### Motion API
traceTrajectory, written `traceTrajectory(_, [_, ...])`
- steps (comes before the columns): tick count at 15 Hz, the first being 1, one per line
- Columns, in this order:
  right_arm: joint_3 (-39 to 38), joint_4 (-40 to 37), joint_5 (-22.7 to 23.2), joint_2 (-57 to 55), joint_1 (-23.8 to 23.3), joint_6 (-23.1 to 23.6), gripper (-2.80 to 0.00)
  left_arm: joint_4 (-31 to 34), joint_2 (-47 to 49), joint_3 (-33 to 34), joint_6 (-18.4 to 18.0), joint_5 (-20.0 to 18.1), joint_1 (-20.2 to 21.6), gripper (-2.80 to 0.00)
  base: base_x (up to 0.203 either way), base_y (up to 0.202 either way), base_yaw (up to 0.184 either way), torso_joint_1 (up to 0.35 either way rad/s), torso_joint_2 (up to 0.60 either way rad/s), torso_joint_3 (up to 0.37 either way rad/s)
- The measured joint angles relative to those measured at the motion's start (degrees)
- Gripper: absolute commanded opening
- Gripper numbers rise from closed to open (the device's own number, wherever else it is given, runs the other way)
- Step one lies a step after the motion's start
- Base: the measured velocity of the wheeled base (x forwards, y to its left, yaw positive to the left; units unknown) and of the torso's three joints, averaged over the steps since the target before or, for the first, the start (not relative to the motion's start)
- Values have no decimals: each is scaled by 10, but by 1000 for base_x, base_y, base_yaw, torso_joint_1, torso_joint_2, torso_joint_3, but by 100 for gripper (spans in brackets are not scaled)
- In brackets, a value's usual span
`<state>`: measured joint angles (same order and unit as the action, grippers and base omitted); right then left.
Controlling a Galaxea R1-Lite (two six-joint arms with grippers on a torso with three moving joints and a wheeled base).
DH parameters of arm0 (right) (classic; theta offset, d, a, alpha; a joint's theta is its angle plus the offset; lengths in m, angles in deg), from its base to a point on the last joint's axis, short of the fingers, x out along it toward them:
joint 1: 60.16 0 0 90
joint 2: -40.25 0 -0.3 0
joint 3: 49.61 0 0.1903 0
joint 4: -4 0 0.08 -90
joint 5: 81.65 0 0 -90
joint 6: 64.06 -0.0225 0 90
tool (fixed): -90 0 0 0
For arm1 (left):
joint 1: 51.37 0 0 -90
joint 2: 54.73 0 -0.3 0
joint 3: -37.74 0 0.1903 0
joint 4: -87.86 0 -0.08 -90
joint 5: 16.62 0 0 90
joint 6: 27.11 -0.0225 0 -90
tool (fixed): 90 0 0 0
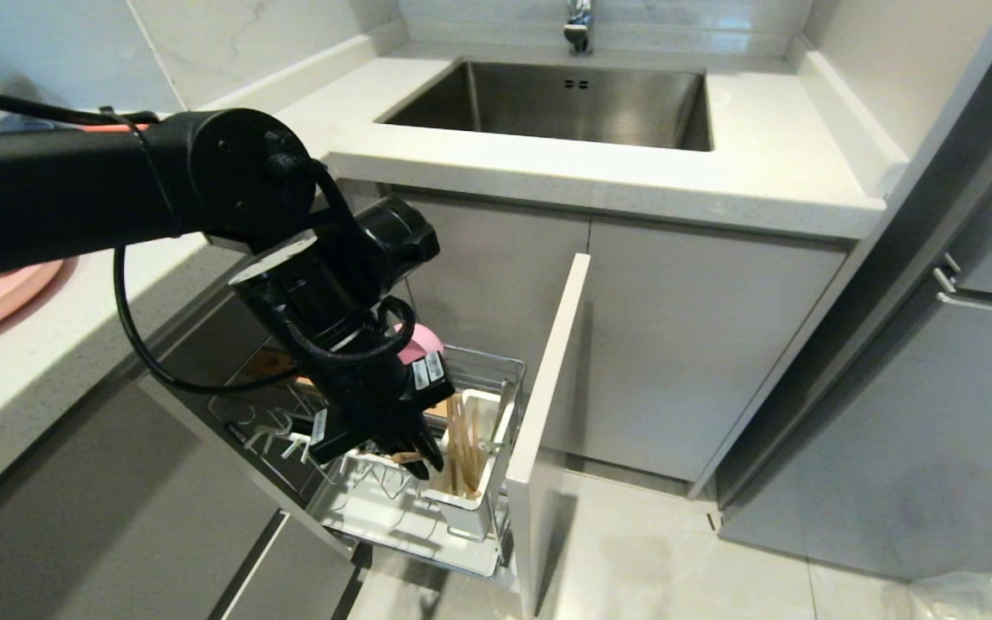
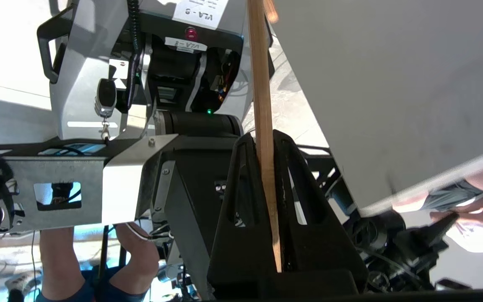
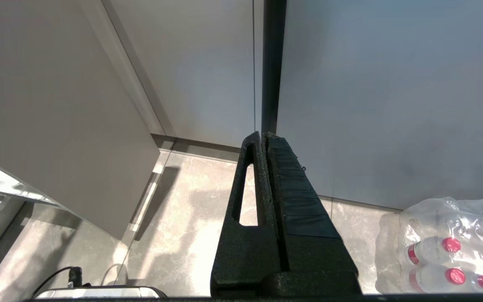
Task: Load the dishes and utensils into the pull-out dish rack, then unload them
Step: Pick up the chopsticks and place it in the cupboard
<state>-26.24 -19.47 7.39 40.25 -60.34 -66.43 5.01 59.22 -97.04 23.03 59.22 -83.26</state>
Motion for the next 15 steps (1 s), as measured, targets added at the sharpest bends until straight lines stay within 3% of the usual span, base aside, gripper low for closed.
traceTrajectory(15, [0,0,0,0,0,0,-280,-44,88,-1,-12,-37,42,-280,0,0,0,0,0,0])
